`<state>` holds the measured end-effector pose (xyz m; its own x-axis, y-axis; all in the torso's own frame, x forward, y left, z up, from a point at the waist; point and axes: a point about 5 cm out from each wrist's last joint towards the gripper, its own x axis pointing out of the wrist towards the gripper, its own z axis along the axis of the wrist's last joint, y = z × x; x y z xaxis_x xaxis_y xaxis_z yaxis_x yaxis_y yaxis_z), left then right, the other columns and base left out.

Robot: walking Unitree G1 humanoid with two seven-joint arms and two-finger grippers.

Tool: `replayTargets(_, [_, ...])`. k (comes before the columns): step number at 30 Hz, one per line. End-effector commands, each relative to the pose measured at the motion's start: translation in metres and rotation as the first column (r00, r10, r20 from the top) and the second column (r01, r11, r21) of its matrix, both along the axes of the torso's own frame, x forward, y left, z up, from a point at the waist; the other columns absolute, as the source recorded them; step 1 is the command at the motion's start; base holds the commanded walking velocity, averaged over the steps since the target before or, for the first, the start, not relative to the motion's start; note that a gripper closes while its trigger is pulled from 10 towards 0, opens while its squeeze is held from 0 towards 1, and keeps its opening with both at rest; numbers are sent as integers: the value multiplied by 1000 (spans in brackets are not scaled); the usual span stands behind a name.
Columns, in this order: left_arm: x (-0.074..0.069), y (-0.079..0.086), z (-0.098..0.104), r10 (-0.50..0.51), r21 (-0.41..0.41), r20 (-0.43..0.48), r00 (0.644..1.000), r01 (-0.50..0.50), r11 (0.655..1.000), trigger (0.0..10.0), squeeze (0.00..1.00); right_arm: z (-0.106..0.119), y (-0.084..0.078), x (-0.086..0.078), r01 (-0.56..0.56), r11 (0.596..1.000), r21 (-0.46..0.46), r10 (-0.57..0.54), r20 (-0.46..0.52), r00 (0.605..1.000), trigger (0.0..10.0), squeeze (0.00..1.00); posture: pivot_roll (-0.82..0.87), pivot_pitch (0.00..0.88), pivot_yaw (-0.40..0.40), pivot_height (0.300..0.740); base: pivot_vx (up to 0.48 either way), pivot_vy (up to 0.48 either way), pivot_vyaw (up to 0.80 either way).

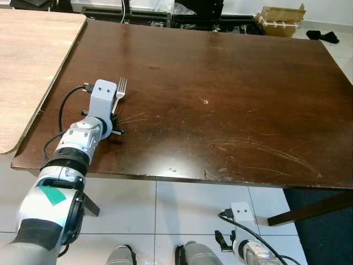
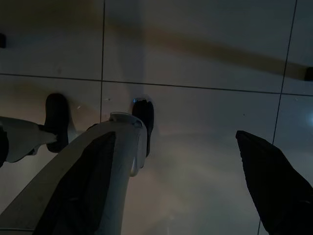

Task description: Setting the table

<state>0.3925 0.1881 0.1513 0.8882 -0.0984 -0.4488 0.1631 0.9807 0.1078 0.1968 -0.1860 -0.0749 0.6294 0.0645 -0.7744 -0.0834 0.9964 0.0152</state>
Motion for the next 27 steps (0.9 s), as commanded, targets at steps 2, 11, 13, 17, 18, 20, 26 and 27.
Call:
replayTargets(2, [-4,-1,-11,-2,-12,-68,998,1,1000,10000,0,-2,-6,-6,25,1000,-5,-25,-21,999,10000,0,23,83,-14,740,0,0,0])
replayTargets(11, [-9,9,-1,-6,-10,-147,989,5,1000,10000,0,-3,-7,-7,31,999,-5,-31,-22,999,10000,0,22,85,-7,740,0,0,0])
replayTargets(13, [-13,12,1,-5,-6,-156,988,4,1000,10000,0,-3,-7,-8,34,999,-5,-34,-23,999,10000,0,23,86,-6,740,0,0,0])
replayTargets(17, [-30,27,5,11,18,-178,984,-8,1000,10000,0,-4,-8,-9,33,999,-5,-33,-28,999,10000,0,35,91,-14,740,0,0,0])
replayTargets(18, [-30,27,5,11,18,-178,984,-8,1000,10000,0,-4,-8,-9,33,999,-5,-33,-28,999,10000,0,35,91,-14,740,0,0,0])
replayTargets(20, [-37,31,7,16,22,-181,983,-12,1000,10000,0,-4,-7,-10,29,1000,-4,-29,-31,999,10000,0,41,93,-20,740,0,0,0])
replayTargets(26, [-45,32,6,14,33,-200,980,-8,999,10000,0,-4,-4,-9,19,1000,0,-19,-31,999,10000,0,45,96,-23,740,0,0,0])
replayTargets(27, [-46,32,6,15,35,-204,979,-8,999,10000,0,-4,-4,-8,18,1000,1,-18,-31,999,10000,0,45,96,-23,740,0,0,0])
